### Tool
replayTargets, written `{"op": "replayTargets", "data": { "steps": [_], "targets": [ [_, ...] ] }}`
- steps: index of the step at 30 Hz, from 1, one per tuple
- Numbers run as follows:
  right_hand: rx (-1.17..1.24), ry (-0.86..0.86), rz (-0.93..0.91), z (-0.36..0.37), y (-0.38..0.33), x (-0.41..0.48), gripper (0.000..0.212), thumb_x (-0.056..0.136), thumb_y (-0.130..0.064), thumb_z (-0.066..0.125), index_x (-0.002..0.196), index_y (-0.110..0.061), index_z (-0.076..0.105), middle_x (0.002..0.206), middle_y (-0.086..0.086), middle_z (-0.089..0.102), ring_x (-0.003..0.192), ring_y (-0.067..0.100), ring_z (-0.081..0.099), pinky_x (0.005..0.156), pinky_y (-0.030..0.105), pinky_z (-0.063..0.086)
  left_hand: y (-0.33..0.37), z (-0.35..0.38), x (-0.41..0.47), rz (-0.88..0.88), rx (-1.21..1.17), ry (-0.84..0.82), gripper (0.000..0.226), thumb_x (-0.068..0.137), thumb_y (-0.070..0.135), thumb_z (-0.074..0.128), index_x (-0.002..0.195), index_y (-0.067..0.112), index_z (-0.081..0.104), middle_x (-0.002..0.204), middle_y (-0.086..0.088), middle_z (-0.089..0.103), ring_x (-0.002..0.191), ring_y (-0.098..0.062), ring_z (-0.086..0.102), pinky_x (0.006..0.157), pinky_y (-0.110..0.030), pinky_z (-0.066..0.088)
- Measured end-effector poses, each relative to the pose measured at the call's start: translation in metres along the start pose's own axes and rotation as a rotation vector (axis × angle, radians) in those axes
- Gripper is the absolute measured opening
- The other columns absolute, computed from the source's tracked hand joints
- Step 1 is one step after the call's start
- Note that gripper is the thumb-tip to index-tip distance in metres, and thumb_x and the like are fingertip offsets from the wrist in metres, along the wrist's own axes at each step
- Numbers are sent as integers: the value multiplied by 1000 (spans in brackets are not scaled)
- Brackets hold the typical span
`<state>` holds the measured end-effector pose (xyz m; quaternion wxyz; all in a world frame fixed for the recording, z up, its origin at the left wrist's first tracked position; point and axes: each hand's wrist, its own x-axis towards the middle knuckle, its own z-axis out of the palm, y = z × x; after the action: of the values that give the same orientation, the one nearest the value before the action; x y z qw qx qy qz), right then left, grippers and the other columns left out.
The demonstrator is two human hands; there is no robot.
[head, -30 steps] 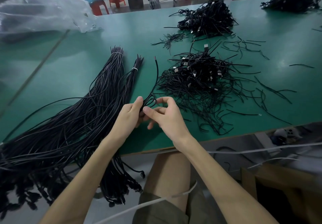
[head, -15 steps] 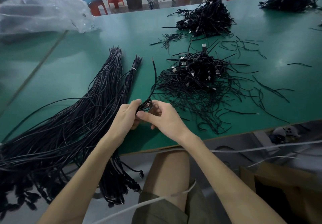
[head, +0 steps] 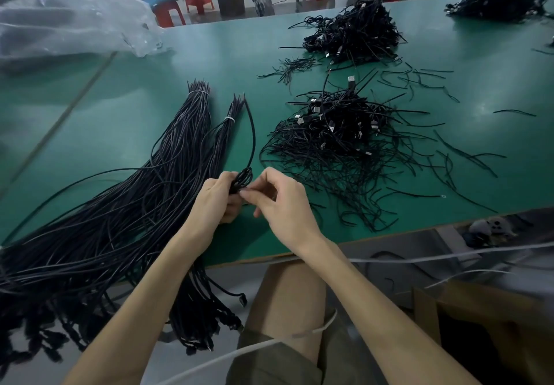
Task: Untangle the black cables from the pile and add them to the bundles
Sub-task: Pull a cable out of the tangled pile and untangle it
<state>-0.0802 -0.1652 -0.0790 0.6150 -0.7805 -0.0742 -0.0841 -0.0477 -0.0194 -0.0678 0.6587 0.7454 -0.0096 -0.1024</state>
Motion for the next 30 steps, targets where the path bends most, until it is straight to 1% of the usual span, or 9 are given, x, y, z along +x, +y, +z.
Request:
{"op": "replayTargets", "data": {
  "steps": [3,6,10,15,19,22,25,27,30],
  "targets": [
    [-44,66,-36,7,2,-5,19,98,-18,69,83,-12,58,68,-5,61,58,11,61,58,19,46,-2,0,0,17,0,-6,59,109,30,37,50,27,45,50,7,32,43,-11,24,38,-21,22],
    [-162,145,-78,7,2,-6,21,100,-17,64,83,-14,53,79,-2,60,70,18,59,68,41,51,-3,4,-4,126,115,-9,66,111,42,36,54,13,52,49,-6,44,43,-18,38,42,-24,30],
    [-349,187,-211,-3,-8,-3,20,101,-16,63,84,-12,52,85,-5,54,70,13,50,67,40,48,-2,3,-12,257,155,-26,67,110,45,37,76,-9,60,58,-20,61,50,-28,57,52,-35,46],
    [-513,148,-394,-16,-21,0,20,101,-14,63,85,-6,54,84,1,55,62,25,52,57,46,49,8,-15,-18,233,7,-37,28,108,26,50,109,2,64,77,-13,71,56,-29,64,53,-28,51],
    [-679,87,-518,-24,-25,-1,10,95,-3,67,88,-5,59,85,8,59,58,33,55,51,47,50,18,-25,-24,316,-52,-226,27,107,11,47,130,2,57,84,-22,66,69,-32,67,73,-36,58],
    [-701,100,-561,-29,-25,-3,13,86,5,71,88,-3,61,83,10,59,54,33,52,46,40,46,26,-19,-27,424,102,-264,30,106,5,46,132,7,61,85,-25,60,73,-22,64,75,-31,55],
    [-655,142,-579,-32,-26,-5,9,87,6,64,86,-1,58,82,11,56,53,29,40,45,35,37,37,-14,-24,579,427,-134,26,104,24,55,126,24,68,87,-6,56,74,-10,52,68,-23,46],
    [-599,187,-568,-33,-26,-6,8,89,3,58,83,-2,55,80,10,53,54,29,36,45,36,36,43,-13,-24,657,638,-39,27,100,37,57,123,32,70,100,-1,47,89,-12,46,79,-18,41],
    [-484,208,-508,-32,-24,-5,18,91,6,63,82,-4,52,81,6,49,57,35,46,49,49,44,51,-9,-22,750,765,-15,29,101,40,54,115,23,73,121,2,54,113,-12,45,101,-18,32]
  ]
}}
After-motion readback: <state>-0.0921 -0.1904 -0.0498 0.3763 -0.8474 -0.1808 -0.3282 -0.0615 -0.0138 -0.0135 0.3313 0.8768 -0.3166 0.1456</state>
